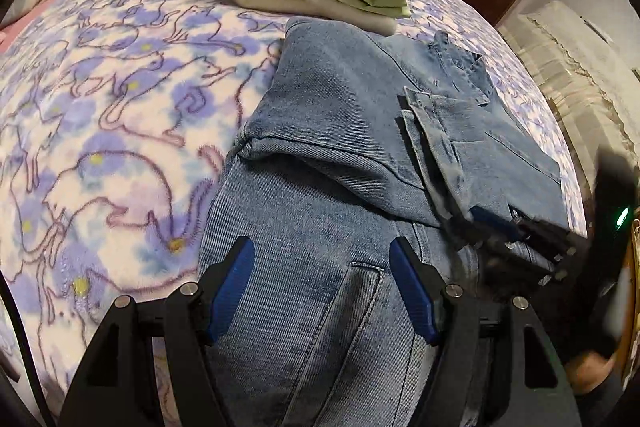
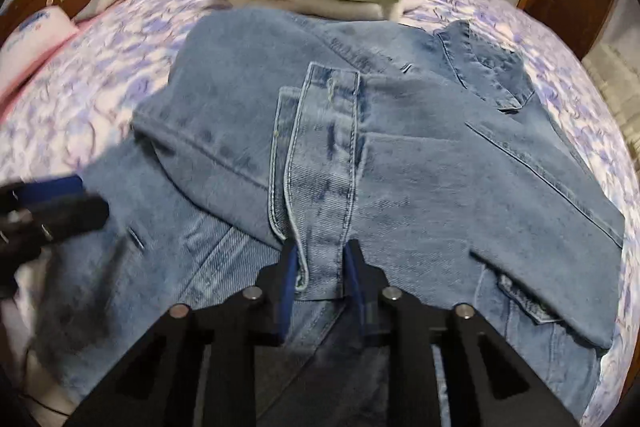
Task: Fold large clothes
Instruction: 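Grasp the buttoned cuff with the right tool and straighten it over the body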
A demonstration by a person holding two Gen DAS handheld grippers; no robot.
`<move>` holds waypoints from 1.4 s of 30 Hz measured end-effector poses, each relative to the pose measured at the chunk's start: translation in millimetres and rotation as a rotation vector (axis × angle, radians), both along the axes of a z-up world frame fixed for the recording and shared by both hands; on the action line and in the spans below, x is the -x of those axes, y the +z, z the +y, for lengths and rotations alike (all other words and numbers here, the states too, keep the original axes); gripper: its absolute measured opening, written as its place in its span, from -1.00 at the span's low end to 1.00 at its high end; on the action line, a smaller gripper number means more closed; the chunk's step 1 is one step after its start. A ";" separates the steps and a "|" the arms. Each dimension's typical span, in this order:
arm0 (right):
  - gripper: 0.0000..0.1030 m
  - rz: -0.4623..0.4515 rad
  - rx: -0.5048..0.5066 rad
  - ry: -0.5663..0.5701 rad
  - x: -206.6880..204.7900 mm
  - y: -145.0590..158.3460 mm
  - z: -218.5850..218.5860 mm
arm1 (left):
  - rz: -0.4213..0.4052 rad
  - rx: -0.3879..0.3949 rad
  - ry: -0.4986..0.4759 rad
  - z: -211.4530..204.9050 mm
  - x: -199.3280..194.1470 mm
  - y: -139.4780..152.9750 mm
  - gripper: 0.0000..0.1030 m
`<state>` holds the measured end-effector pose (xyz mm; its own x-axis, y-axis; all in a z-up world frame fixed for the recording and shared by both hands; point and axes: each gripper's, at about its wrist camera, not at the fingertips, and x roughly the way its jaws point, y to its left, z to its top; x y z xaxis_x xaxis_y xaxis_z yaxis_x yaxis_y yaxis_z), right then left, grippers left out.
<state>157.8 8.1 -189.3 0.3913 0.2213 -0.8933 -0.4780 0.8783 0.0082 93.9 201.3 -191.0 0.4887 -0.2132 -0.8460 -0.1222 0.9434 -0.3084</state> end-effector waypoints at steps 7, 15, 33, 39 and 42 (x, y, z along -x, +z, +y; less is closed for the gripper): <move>-0.63 -0.187 -0.260 -0.120 -20.0 121.7 -63.9 | -0.032 0.014 0.002 -3.5 4.7 11.5 0.33; -0.60 0.048 -0.363 -0.534 -20.3 89.5 -222.2 | -0.060 -0.014 -0.050 -12.9 6.4 21.1 0.33; -0.19 0.216 -0.350 -0.480 -121.9 -22.0 -236.4 | -0.022 0.093 -0.005 50.7 -121.7 25.1 0.35; -0.08 0.242 -0.467 -0.426 -155.8 -43.7 -235.1 | 0.053 0.167 0.024 71.0 -160.9 -5.8 0.35; -0.08 0.225 -0.458 -0.340 -164.7 -45.9 -215.7 | 0.064 0.178 0.019 72.2 -172.5 -18.7 0.35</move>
<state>322.5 -207.6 -235.2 0.3206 0.4979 -0.8058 -0.1141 0.8648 0.4889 266.4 273.5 -209.7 0.4400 -0.3539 -0.8253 -0.1641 0.8719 -0.4614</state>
